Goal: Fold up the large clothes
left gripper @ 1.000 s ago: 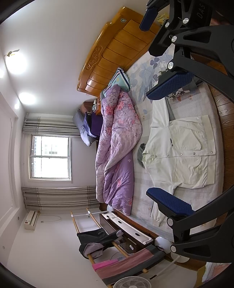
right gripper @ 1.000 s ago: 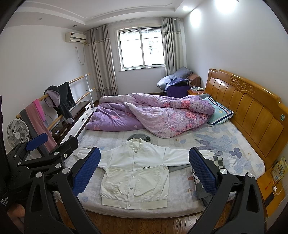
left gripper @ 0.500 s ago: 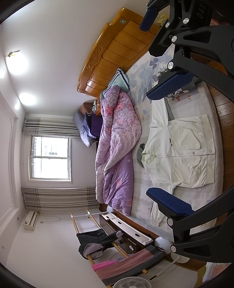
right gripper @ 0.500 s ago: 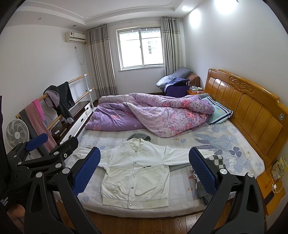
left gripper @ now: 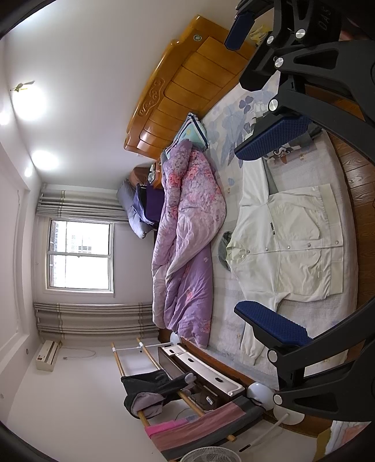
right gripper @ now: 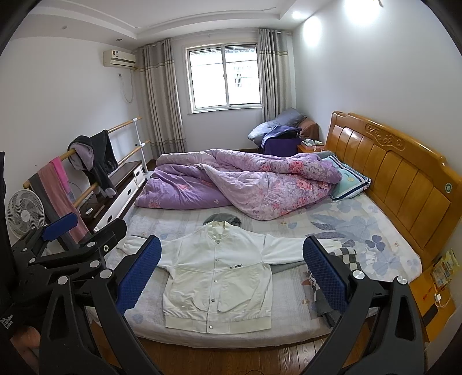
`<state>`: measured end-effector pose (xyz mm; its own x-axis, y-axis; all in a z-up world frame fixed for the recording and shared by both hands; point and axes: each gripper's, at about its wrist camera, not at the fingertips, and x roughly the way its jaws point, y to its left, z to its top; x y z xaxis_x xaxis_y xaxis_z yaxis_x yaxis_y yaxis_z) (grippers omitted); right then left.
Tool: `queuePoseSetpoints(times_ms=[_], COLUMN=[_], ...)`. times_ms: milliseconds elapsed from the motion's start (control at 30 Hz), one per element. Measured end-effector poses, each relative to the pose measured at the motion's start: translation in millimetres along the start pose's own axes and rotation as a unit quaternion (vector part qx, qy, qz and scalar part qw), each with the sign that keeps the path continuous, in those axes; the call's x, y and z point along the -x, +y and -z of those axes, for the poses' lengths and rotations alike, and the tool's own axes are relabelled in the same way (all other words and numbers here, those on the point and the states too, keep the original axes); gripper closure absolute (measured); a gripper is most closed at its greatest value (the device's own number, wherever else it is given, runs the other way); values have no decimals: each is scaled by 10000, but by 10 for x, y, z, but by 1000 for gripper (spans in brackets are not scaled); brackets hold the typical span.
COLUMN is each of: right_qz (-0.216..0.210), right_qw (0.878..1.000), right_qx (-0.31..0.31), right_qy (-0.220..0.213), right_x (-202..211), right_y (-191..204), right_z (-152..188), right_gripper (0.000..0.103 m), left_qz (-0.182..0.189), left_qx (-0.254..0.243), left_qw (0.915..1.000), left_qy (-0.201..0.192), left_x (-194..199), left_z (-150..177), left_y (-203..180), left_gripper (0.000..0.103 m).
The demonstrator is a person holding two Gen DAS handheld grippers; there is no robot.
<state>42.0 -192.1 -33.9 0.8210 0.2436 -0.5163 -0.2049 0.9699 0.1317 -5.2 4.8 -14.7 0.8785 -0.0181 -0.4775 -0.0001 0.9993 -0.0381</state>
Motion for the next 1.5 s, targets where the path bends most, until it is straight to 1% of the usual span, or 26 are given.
queuePoseSetpoints(times_ms=[300, 633, 967, 1067, 1267, 1400, 1500], right_qz=[65, 147, 214, 224, 84, -130, -293], right_qw=[10000, 9999, 9996, 9995, 9991, 9983, 9975], right_qx=[-19, -20, -32, -30, -41, -23, 3], right_qy=[9, 13, 156, 214, 419, 561, 649], right_x=[-19, -39, -159, -210, -468, -749, -1009], right_y=[8, 64, 68, 113, 17, -59, -133], right_z=[-14, 0, -44, -4, -28, -60, -154], right_gripper=[8, 8, 8, 8, 8, 8, 8], left_qz=[79, 157, 232, 242, 115, -66, -216], left_qx=[-13, -25, -24, -7, 16, 63, 139], left_qw=[10000, 9998, 9995, 9993, 9987, 9980, 9971], left_qy=[36, 97, 211, 279, 491, 618, 723], left_x=[-75, -123, -198, -263, -507, -760, -1027], left_z=[22, -22, -29, -18, -44, -57, -129], left_y=[-24, 75, 212, 218, 257, 278, 271], left_gripper=[5, 5, 5, 5, 5, 5, 5])
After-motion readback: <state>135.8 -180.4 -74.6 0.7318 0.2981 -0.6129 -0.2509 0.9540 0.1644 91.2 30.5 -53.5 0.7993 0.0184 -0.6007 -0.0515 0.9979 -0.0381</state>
